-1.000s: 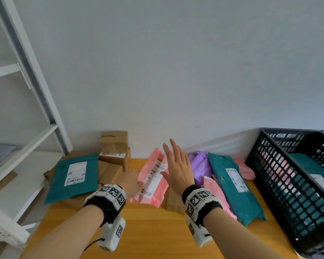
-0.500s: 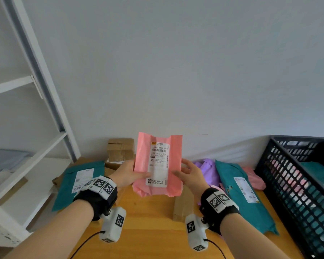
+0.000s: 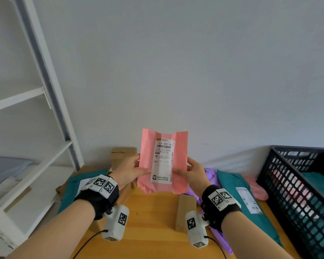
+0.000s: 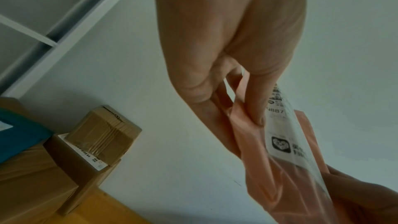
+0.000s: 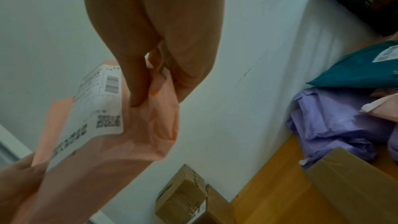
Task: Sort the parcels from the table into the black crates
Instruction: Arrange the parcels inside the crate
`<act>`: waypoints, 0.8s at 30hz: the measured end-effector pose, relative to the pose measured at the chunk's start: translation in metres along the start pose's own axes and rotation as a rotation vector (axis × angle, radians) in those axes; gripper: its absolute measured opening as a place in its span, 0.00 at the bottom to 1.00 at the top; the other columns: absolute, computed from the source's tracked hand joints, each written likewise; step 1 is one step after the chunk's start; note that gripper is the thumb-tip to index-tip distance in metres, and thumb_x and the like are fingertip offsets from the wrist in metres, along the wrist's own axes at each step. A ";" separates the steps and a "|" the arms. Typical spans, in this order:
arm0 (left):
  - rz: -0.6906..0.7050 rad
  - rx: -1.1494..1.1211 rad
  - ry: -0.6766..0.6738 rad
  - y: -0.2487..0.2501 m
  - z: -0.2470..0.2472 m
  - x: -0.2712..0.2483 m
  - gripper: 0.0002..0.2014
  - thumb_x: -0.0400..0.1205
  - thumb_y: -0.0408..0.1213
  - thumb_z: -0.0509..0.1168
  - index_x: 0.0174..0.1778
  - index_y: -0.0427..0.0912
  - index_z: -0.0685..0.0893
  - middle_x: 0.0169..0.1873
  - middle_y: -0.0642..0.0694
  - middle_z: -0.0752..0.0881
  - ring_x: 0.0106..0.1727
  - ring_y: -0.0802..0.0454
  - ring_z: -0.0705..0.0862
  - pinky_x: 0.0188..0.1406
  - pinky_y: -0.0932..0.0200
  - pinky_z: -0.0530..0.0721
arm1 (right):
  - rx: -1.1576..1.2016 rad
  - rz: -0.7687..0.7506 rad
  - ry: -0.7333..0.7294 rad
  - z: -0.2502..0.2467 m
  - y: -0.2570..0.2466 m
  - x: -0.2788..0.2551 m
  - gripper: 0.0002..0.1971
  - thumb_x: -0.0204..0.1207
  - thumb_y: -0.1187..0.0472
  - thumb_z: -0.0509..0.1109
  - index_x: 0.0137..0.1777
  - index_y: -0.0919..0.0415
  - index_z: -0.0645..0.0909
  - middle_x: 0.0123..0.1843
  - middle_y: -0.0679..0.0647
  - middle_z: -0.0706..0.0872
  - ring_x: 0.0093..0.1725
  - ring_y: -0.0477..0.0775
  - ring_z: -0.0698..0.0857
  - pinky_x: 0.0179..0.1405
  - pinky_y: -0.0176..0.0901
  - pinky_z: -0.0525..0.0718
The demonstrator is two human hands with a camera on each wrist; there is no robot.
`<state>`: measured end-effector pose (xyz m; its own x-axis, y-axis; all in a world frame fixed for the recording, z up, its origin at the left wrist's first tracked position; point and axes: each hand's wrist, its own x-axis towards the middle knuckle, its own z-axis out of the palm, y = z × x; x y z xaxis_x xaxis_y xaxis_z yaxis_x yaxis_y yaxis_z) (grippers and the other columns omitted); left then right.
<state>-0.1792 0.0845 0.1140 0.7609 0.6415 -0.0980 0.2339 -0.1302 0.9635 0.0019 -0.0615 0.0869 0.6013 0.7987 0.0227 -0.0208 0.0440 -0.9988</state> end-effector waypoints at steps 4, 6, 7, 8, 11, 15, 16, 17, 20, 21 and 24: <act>0.025 -0.004 -0.012 0.004 -0.003 -0.008 0.27 0.71 0.36 0.78 0.66 0.45 0.78 0.54 0.43 0.89 0.49 0.35 0.89 0.46 0.19 0.80 | -0.008 -0.020 0.009 0.004 -0.005 -0.004 0.19 0.70 0.71 0.77 0.59 0.57 0.80 0.47 0.56 0.91 0.43 0.52 0.91 0.38 0.42 0.89; 0.036 -0.010 -0.005 0.008 -0.004 -0.012 0.28 0.72 0.33 0.77 0.67 0.41 0.77 0.55 0.43 0.88 0.49 0.39 0.90 0.47 0.24 0.82 | -0.006 -0.025 0.015 0.007 -0.007 -0.007 0.19 0.70 0.71 0.77 0.58 0.56 0.80 0.47 0.56 0.91 0.44 0.54 0.91 0.39 0.44 0.89; 0.043 -0.013 -0.005 0.009 -0.004 -0.015 0.27 0.72 0.32 0.76 0.68 0.40 0.77 0.56 0.42 0.88 0.50 0.41 0.90 0.47 0.26 0.83 | -0.007 -0.024 0.021 0.008 -0.007 -0.008 0.19 0.70 0.71 0.77 0.58 0.56 0.80 0.47 0.57 0.91 0.44 0.55 0.91 0.40 0.45 0.89; 0.051 -0.015 -0.009 0.009 -0.004 -0.017 0.27 0.73 0.32 0.76 0.67 0.40 0.77 0.56 0.42 0.88 0.50 0.41 0.90 0.47 0.26 0.84 | -0.010 -0.024 0.028 0.009 -0.007 -0.010 0.19 0.70 0.71 0.77 0.59 0.56 0.80 0.48 0.58 0.91 0.45 0.55 0.91 0.40 0.46 0.89; 0.061 -0.013 -0.020 0.007 -0.007 -0.023 0.25 0.73 0.32 0.76 0.65 0.42 0.78 0.54 0.42 0.89 0.49 0.40 0.90 0.47 0.23 0.82 | -0.023 -0.027 0.046 0.013 -0.009 -0.019 0.20 0.70 0.70 0.77 0.61 0.60 0.81 0.48 0.59 0.91 0.45 0.57 0.91 0.41 0.48 0.89; 0.074 -0.003 -0.034 0.001 -0.006 -0.030 0.26 0.70 0.37 0.78 0.64 0.45 0.79 0.54 0.44 0.89 0.49 0.37 0.89 0.48 0.23 0.81 | -0.026 -0.016 0.077 0.015 -0.006 -0.033 0.18 0.70 0.70 0.77 0.59 0.60 0.82 0.47 0.58 0.92 0.47 0.59 0.91 0.47 0.56 0.90; 0.080 0.004 -0.045 -0.001 -0.005 -0.032 0.26 0.69 0.39 0.79 0.63 0.46 0.80 0.54 0.45 0.89 0.50 0.36 0.89 0.48 0.24 0.82 | -0.026 -0.006 0.093 0.015 -0.005 -0.038 0.18 0.70 0.70 0.77 0.59 0.59 0.82 0.48 0.57 0.92 0.47 0.59 0.91 0.48 0.58 0.89; 0.082 0.004 -0.056 -0.002 -0.002 -0.035 0.25 0.70 0.39 0.79 0.62 0.47 0.80 0.55 0.45 0.88 0.50 0.37 0.89 0.48 0.28 0.84 | -0.026 0.003 0.110 0.015 -0.003 -0.044 0.19 0.69 0.70 0.78 0.59 0.58 0.82 0.48 0.57 0.92 0.47 0.58 0.91 0.49 0.58 0.89; 0.042 -0.037 -0.116 -0.010 0.008 -0.045 0.23 0.73 0.31 0.74 0.64 0.44 0.79 0.56 0.44 0.87 0.50 0.46 0.90 0.47 0.39 0.89 | -0.070 0.029 0.174 0.016 0.004 -0.069 0.20 0.69 0.69 0.78 0.60 0.55 0.81 0.49 0.53 0.91 0.48 0.55 0.91 0.47 0.53 0.90; 0.030 -0.039 -0.146 -0.013 0.011 -0.049 0.23 0.73 0.31 0.74 0.65 0.43 0.78 0.56 0.44 0.87 0.51 0.46 0.90 0.47 0.40 0.89 | -0.080 0.038 0.194 0.016 0.007 -0.079 0.21 0.69 0.69 0.77 0.60 0.54 0.81 0.51 0.54 0.91 0.49 0.55 0.90 0.47 0.52 0.90; 0.018 -0.038 -0.236 -0.027 0.022 -0.060 0.25 0.72 0.34 0.76 0.65 0.44 0.78 0.55 0.43 0.88 0.50 0.45 0.90 0.47 0.39 0.89 | -0.074 0.066 0.237 0.014 0.015 -0.115 0.20 0.71 0.69 0.76 0.62 0.57 0.81 0.53 0.57 0.90 0.50 0.56 0.90 0.47 0.49 0.90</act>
<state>-0.2178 0.0329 0.0884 0.8861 0.4445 -0.1316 0.1993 -0.1091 0.9738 -0.0785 -0.1442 0.0695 0.7709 0.6354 -0.0449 -0.0130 -0.0547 -0.9984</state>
